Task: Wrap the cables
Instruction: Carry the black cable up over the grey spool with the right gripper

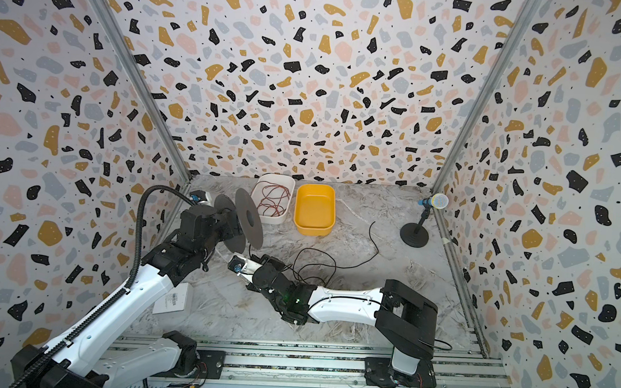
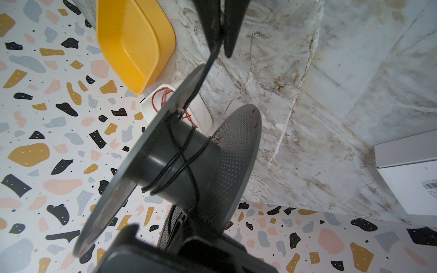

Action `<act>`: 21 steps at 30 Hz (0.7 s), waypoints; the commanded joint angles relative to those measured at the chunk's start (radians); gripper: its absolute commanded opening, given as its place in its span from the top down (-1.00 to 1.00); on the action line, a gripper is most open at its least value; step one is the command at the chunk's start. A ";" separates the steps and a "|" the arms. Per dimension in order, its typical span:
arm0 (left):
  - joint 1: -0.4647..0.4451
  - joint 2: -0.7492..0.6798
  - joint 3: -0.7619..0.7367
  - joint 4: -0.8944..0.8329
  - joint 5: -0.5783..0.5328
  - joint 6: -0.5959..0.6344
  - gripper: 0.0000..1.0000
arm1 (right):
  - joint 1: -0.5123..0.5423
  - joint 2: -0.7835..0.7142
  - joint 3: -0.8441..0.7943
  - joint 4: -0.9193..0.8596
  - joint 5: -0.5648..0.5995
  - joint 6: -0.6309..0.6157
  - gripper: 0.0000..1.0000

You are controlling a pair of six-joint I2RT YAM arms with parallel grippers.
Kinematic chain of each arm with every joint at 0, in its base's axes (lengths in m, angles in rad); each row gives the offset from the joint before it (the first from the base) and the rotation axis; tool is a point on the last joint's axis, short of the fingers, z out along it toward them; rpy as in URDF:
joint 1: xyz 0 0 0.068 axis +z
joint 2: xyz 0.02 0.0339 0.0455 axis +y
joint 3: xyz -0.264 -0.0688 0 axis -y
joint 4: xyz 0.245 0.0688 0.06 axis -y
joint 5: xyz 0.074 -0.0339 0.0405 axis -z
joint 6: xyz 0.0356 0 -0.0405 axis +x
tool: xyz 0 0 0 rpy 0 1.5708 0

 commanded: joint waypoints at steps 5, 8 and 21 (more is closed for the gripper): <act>-0.029 0.002 -0.001 0.079 -0.101 0.010 1.00 | 0.014 -0.077 0.088 -0.026 0.006 0.001 1.00; -0.038 -0.001 -0.008 0.049 -0.106 0.023 1.00 | 0.014 -0.108 0.105 -0.049 -0.008 0.037 1.00; -0.055 0.032 0.026 -0.046 -0.077 0.097 1.00 | -0.030 -0.133 0.153 -0.046 0.080 0.050 1.00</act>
